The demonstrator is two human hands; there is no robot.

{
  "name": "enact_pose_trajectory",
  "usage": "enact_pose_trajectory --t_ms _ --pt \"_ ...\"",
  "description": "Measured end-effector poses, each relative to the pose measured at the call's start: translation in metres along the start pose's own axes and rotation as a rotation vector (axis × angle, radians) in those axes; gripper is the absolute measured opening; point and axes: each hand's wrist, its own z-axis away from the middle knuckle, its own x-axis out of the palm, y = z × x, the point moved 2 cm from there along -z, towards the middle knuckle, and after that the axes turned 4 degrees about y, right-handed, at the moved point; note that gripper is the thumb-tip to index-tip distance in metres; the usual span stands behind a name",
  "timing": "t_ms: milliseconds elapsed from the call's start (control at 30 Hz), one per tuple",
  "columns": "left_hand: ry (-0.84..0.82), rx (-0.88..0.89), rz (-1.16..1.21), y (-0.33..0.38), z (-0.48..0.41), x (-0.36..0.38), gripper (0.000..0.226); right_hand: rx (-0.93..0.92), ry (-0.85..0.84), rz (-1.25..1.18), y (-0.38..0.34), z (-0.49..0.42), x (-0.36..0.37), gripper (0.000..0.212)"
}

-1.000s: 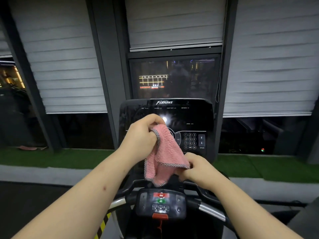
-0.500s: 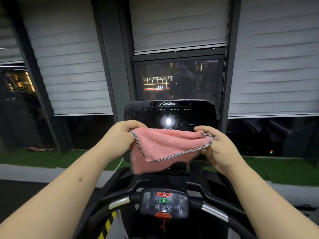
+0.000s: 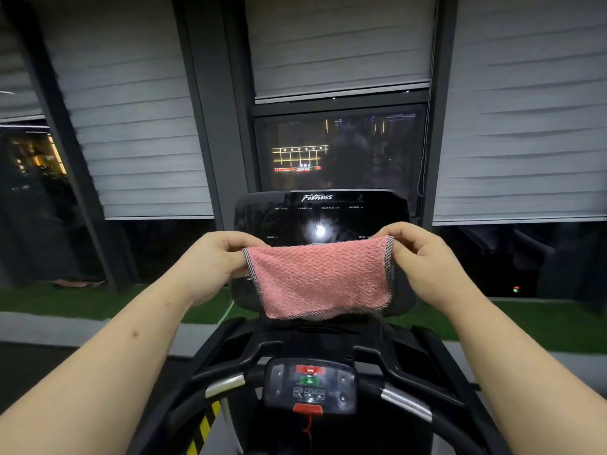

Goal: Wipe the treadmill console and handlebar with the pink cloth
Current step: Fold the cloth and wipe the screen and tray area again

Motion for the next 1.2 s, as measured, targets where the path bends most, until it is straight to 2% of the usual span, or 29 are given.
enact_pose_trajectory --t_ms 133,267,500,700,833,933,1000,1067,1133,1200 --pt "0.103 0.037 -0.090 0.001 -0.003 0.007 0.028 0.036 -0.016 0.003 0.004 -0.005 0.006 0.027" --pt "0.147 0.037 -0.094 -0.001 -0.004 0.014 0.032 0.075 -0.010 -0.034 0.009 -0.011 0.005 0.025" --pt "0.214 -0.057 -0.028 0.008 -0.005 0.030 0.024 0.165 -0.001 -0.026 0.002 -0.017 0.015 0.021" --pt "0.232 -0.058 0.008 0.029 0.000 0.075 0.020 0.121 -0.033 0.040 -0.025 -0.016 0.054 0.021" --pt "0.265 -0.023 -0.018 0.037 0.006 0.091 0.009 0.110 -0.097 -0.059 -0.034 -0.008 0.075 0.021" --pt "0.300 -0.054 0.034 0.039 0.012 0.088 0.009 0.150 -0.114 -0.225 -0.036 -0.002 0.081 0.029" --pt "0.285 -0.093 0.106 0.039 0.015 0.083 0.011 0.150 -0.168 -0.289 -0.034 0.000 0.083 0.037" --pt "0.227 -0.114 0.186 0.042 0.017 0.080 0.012 0.107 -0.210 -0.226 -0.034 0.002 0.084 0.048" --pt "0.151 -0.103 0.217 0.043 0.018 0.077 0.027 0.076 -0.181 -0.094 -0.037 0.004 0.087 0.055" --pt "0.075 -0.047 0.133 0.042 0.019 0.074 0.040 0.071 -0.093 -0.045 -0.041 0.004 0.089 0.049"
